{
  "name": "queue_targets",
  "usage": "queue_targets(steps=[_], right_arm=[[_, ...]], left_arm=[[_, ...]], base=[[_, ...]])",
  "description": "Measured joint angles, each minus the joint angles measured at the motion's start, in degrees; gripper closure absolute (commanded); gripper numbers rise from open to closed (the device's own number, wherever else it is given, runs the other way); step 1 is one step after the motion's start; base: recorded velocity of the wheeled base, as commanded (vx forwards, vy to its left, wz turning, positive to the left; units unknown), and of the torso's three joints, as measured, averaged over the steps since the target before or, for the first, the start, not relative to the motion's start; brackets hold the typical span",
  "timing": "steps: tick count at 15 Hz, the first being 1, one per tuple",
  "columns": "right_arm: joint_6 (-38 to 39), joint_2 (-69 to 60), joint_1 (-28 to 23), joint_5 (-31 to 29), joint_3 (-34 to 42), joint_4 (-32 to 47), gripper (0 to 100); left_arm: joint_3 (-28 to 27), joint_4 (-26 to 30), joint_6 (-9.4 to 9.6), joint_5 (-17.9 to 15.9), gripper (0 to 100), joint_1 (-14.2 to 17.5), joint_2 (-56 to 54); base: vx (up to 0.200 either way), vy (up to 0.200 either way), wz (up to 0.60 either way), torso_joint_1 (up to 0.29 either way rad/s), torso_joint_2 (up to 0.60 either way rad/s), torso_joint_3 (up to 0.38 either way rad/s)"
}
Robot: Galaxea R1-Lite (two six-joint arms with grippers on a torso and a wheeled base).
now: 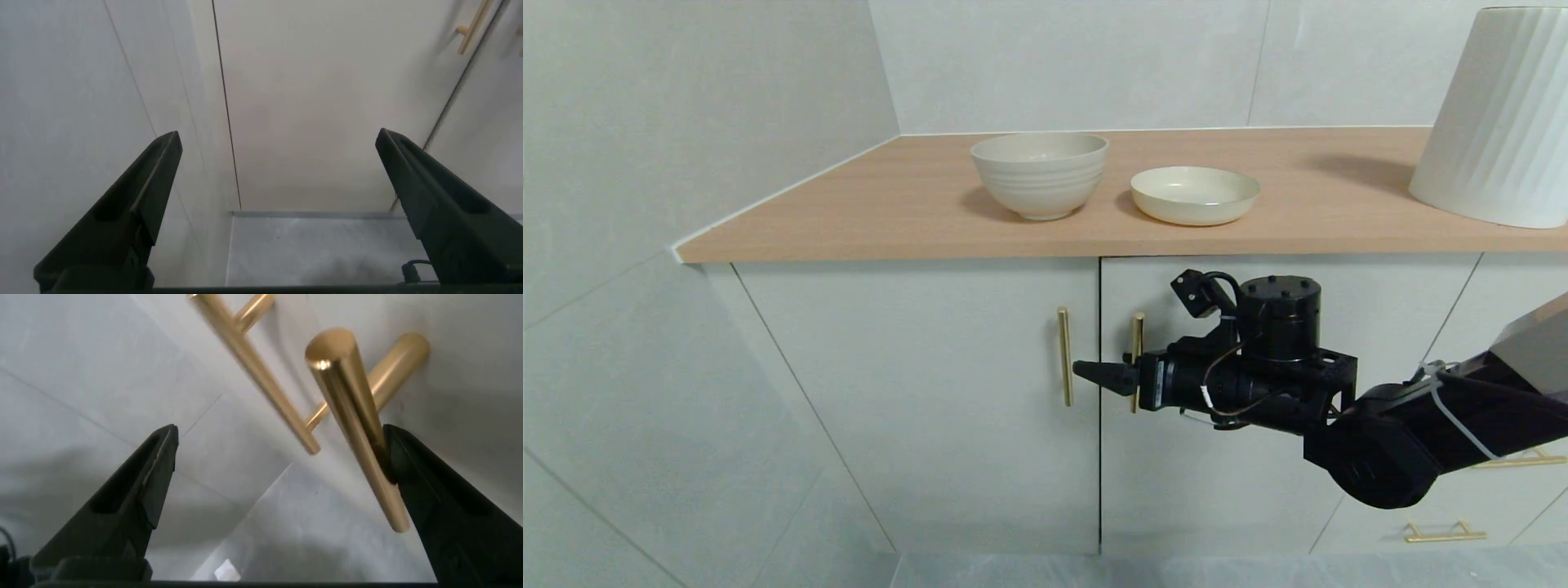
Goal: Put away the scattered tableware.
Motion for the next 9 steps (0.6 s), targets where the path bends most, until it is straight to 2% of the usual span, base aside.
queue_targets(steps=[9], right_arm=[[0.04, -11.35, 3.41, 2.39, 13.42, -0.28, 0]], left_arm=[[0.0, -0.02, 0.0, -0.01, 0, 0.0, 0.0]], base=[[0.0, 0.0, 0.0, 0.0, 0.0, 0.0]])
